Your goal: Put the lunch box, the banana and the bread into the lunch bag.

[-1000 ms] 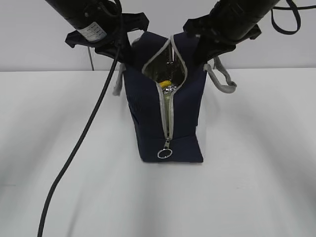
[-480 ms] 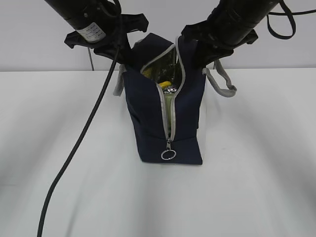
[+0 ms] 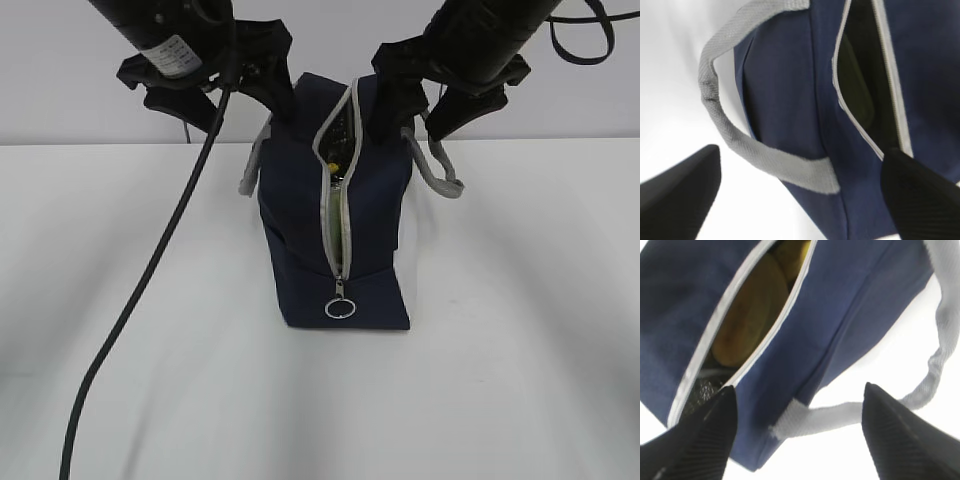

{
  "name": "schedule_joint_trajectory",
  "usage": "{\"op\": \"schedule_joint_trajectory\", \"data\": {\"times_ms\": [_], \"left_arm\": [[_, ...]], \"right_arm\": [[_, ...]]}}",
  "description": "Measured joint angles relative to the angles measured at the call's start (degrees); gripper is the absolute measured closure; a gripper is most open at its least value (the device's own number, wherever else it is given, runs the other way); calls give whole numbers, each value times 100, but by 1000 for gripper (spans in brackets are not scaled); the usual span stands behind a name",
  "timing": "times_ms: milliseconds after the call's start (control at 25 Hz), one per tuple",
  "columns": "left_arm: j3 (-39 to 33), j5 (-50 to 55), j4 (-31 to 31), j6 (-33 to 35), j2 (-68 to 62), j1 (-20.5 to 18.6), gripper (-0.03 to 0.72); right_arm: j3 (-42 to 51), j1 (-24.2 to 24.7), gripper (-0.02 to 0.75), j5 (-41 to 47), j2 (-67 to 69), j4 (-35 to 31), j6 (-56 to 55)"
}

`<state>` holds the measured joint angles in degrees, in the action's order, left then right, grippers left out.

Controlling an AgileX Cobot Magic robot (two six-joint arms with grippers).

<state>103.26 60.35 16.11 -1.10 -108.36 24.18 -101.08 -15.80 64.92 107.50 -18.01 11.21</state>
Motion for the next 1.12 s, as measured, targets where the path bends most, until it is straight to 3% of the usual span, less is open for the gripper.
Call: {"op": "schedule_joint_trajectory", "data": {"times_ms": [240, 440, 560, 760, 1120], "left_arm": [[0, 283, -28, 262, 377, 0, 193], [0, 495, -85, 320, 718, 0, 224], [-227, 468, -118, 326, 926, 0, 225], [-1205, 200, -124, 326, 1424, 0, 229], [-2534, -445, -124, 450, 2502, 0, 232]], "right_arm": [[-63, 0, 219, 379, -128, 0, -439], [158, -37, 253, 202, -614, -141, -668], [729, -155, 256, -118, -1036, -165, -682], [2125, -404, 256, -1034, -1755, -340, -319], [4289, -445, 258, -2555, -2681, -1506, 1255]]}}
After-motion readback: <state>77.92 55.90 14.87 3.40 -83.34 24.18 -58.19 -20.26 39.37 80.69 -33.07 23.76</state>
